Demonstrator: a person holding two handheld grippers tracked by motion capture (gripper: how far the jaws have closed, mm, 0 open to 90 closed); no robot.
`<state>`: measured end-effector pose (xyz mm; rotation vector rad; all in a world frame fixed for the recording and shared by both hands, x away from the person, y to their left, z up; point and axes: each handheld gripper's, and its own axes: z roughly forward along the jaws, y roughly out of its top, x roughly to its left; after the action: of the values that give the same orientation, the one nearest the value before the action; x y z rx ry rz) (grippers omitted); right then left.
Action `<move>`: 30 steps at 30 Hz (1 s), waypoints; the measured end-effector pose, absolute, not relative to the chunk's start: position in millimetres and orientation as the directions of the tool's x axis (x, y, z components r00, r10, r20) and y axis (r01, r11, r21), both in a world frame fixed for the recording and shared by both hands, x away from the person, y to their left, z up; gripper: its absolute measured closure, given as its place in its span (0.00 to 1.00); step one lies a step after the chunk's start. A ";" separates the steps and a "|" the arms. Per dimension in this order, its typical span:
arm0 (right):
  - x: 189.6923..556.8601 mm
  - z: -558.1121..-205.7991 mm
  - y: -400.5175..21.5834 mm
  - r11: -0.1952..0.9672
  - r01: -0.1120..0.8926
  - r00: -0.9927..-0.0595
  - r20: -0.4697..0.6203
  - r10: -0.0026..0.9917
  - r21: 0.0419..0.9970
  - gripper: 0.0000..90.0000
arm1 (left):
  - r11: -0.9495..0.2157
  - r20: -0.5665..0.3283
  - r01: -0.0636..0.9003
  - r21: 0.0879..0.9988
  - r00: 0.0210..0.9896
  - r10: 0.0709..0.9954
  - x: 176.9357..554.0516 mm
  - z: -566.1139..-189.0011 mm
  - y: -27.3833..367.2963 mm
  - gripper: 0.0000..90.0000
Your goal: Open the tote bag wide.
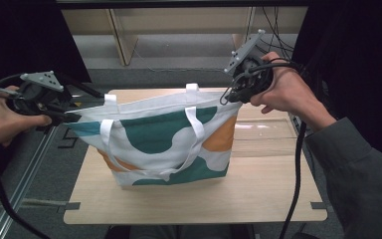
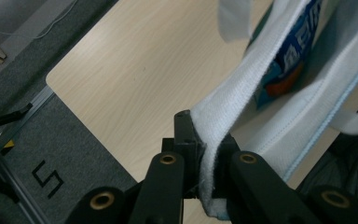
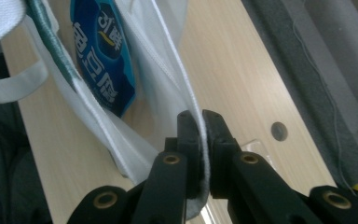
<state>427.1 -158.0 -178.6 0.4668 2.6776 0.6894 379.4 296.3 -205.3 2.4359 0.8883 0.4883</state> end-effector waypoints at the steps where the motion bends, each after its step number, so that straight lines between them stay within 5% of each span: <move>1: 425.0 -180.3 -158.1 0.820 0.250 -0.884 -0.224 0.411 0.515 0.97 | -0.663 0.158 0.494 0.562 0.723 0.672 379.4 -205.3 296.3 0.95; 23: 426.3 -277.7 -171.9 0.813 0.341 -0.880 -0.144 0.452 0.472 0.96 | -0.721 0.139 0.491 0.489 0.772 0.620 389.4 -296.4 275.9 0.93; 30: 424.5 -319.6 -168.1 0.838 0.337 -0.892 -0.140 0.430 0.430 0.96 | -0.755 0.112 0.524 0.394 0.788 0.606 389.0 -336.7 266.7 0.92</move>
<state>424.5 -168.1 -319.6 0.5905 2.7864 0.5894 389.0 266.7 -336.7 2.6354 0.8618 0.3321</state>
